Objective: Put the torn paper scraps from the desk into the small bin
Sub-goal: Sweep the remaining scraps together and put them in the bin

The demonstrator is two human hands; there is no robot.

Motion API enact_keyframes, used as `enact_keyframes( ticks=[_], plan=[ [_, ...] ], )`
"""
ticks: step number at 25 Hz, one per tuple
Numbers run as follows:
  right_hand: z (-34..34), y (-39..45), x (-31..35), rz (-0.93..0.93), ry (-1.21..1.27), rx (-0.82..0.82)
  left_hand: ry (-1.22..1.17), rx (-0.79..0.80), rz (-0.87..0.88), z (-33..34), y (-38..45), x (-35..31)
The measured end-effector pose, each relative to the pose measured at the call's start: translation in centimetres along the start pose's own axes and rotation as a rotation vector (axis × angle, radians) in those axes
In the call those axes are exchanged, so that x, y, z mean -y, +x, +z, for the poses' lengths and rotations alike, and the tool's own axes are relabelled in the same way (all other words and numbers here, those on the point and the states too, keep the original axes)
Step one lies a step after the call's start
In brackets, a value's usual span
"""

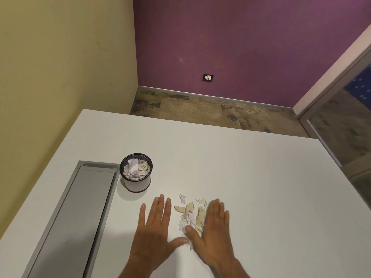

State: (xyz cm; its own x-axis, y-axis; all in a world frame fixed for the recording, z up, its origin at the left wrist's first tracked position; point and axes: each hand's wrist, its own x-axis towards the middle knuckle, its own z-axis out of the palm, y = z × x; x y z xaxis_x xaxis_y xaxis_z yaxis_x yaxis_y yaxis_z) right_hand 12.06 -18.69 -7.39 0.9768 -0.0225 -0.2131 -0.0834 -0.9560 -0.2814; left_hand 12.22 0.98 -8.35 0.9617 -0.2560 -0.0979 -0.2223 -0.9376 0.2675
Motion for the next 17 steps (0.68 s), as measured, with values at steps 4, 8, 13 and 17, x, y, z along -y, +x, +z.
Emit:
enact_keyframes(
  ticks=[4,8,13,17],
  plan=[
    [0.8,0.9,3.3,-0.12,0.043,-0.009,-0.021,-0.052,-0.001,-0.2,0.3,-0.2],
    [0.3,0.1,2.6,-0.268,0.266,0.023,-0.066,-0.112,0.043,-0.5,-0.2,0.9],
    [1.3,-5.4,-1.0,-0.243,0.048,-0.101,-0.024,-0.089,-0.052,-0.8,-1.2,3.7],
    [2.7,-6.7,-0.4,-0.094,-0.113,-0.099,0.03,-0.025,-0.186,-0.7,-1.2,3.7]
  ],
)
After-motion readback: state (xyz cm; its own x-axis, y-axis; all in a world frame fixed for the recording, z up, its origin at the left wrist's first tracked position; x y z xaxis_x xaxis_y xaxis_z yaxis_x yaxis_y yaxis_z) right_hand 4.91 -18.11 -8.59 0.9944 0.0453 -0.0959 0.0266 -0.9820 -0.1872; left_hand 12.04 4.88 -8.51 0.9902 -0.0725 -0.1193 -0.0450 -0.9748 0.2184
